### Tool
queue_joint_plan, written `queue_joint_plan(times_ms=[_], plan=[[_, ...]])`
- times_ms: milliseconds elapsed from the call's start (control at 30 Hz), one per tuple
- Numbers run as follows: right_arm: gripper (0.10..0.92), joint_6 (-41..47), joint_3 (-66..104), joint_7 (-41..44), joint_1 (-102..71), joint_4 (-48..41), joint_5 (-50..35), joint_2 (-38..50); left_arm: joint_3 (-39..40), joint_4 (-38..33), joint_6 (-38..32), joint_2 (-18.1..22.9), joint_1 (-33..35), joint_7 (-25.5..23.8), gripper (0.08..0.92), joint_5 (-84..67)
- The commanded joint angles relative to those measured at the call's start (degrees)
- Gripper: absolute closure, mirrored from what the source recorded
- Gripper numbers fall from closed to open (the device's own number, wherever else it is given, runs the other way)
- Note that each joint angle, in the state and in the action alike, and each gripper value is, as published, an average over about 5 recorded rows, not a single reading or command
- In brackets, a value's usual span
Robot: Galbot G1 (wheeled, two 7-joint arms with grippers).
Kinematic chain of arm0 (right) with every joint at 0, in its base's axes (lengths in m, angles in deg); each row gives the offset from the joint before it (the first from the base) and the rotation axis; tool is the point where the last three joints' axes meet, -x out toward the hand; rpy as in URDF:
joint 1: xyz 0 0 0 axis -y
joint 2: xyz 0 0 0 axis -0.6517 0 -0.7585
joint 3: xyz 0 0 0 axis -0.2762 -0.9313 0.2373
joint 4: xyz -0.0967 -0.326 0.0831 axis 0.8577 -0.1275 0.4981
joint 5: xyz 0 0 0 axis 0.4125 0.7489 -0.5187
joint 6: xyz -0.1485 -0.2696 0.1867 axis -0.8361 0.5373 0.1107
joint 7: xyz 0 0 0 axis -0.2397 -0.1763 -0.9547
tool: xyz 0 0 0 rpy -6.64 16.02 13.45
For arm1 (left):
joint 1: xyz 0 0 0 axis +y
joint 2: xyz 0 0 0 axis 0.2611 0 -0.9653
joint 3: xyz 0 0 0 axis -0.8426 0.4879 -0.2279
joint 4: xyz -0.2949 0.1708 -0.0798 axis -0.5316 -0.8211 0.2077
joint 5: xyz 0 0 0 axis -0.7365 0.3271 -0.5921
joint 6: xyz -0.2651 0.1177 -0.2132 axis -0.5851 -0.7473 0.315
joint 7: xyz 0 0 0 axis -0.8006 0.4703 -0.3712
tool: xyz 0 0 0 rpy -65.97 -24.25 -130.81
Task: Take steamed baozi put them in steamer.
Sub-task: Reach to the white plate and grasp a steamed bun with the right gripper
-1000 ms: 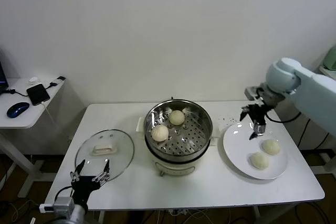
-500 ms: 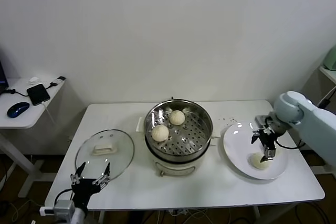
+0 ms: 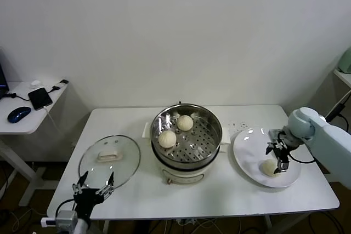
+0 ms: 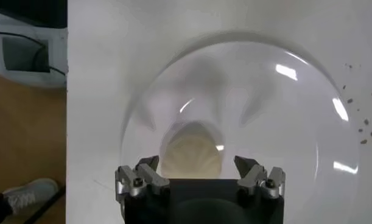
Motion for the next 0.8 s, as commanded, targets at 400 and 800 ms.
queue_joint_plan(times_ms=[400, 800], plan=[[0.203, -1.12, 2.01, -0.56, -2.58, -4.05, 3.39, -2.62, 0.08, 0.87, 0.25, 0.03, -0.72, -0.12, 0.177, 0.15], [0.354, -0.91, 2.3, -0.6, -2.25, -4.12, 2.55, -2.26, 0.19, 1.34, 0.46, 0.03, -1.42, -0.19, 0.177, 0.17]])
